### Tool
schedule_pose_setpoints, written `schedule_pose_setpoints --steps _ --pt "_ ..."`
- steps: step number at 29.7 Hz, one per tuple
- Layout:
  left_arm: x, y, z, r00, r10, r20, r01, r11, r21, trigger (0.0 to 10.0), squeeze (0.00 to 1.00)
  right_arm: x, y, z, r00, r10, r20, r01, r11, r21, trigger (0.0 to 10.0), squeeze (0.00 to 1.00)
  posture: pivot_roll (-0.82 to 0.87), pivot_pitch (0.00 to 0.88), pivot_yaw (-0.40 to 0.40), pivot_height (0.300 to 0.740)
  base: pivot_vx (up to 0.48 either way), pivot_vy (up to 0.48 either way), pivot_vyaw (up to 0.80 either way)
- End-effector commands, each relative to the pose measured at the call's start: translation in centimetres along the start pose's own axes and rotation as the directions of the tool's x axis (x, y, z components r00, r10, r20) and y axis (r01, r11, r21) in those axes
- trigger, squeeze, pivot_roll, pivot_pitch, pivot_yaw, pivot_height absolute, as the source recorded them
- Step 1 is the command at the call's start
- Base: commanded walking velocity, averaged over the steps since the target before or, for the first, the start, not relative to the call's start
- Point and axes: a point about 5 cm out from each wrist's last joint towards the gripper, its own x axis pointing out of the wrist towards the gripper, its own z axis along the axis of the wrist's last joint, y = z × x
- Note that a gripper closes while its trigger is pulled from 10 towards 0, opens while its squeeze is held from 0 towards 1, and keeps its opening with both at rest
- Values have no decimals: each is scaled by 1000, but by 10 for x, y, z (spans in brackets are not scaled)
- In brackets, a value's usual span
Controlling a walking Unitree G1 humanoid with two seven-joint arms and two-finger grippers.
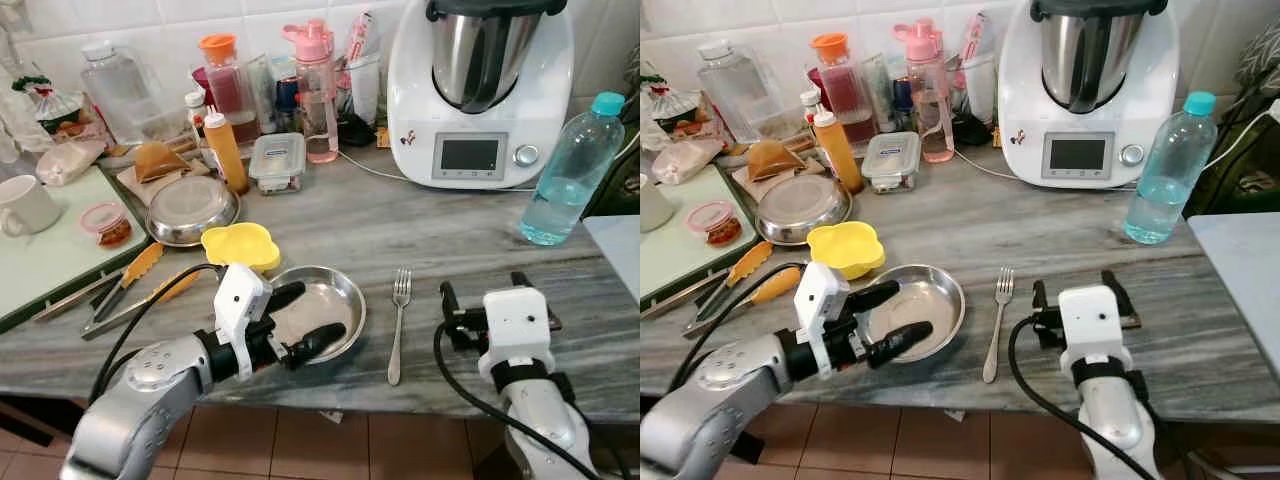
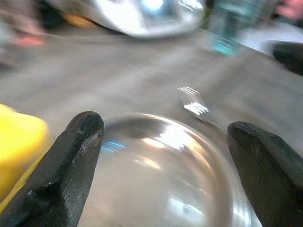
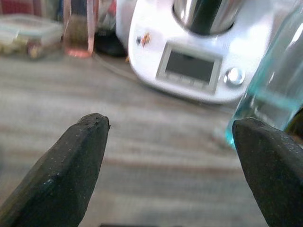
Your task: Setting the table
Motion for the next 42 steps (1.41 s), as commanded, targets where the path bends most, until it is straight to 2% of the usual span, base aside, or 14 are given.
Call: schedule_pose_setpoints --steps 1,5,6,7,9,10,11,12,17,18,25,30,40,42 --pt "0 18 5 983 176 54 -178 983 33 10000 0 3 1 0 1000 -19 -2 19 999 31 10000 1000 -122 0 79 740 0 0 0" --pt "6 28 0 945 312 93 -316 949 23 10000 0 6 4 0 999 -39 -1 39 997 67 10000 1000 -116 0 75 740 0 0 0" --pt "9 30 -3 927 359 107 -365 930 38 10000 0 9 6 0 999 -41 -3 41 996 82 10000 992 -116 0 74 740 0 0 0" --pt "11 30 -7 918 382 109 -390 919 61 10000 0 10 9 1 999 -33 3 32 996 84 10000 753 -115 0 74 740 0 0 0" --pt "12 29 -9 913 392 111 -401 913 76 10000 0 11 10 1 1000 -28 7 28 996 82 10000 718 -114 0 72 740 0 0 0" --pt "14 30 -11 907 407 111 -417 905 85 10000 0 13 12 0 1000 -27 1 27 995 91 10000 518 -111 0 70 740 0 0 -712" --pt "14 30 -13 902 417 111 -427 900 89 10000 0 14 13 -1 1000 -26 -3 26 995 98 10000 518 -110 0 70 740 0 0 -712" --pt "15 32 -17 895 435 104 -444 891 98 10000 0 15 15 -2 1000 -20 -10 21 994 110 10000 451 -110 0 71 740 0 0 -775" --pt "14 39 -23 872 479 103 -489 864 123 10000 0 18 18 -5 1000 -7 -16 9 993 121 10000 467 -108 0 72 740 0 0 -772" --pt "13 43 -23 857 503 116 -515 848 129 10000 0 19 19 -7 1000 -3 -17 5 992 123 10000 467 -107 0 72 740 0 0 -650" --pt "9 48 -13 810 557 182 -583 798 154 10000 0 20 18 -5 1000 11 2 -11 994 111 10000 471 -99 0 73 740 0 0 -93" --pt "8 48 -10 806 557 199 -589 788 179 10000 0 21 18 -6 1000 7 2 -7 994 112 10000 471 -97 0 72 740 0 0 0" --pt "3 53 -15 769 611 188 -640 738 215 10000 0 22 19 -7 1000 11 1 -11 993 120 10000 471 -98 0 69 740 0 0 0" --pt "1 52 -17 778 601 183 -629 741 235 10000 0 22 20 -6 1000 16 3 -16 993 119 10000 471 -94 0 63 740 0 0 0"
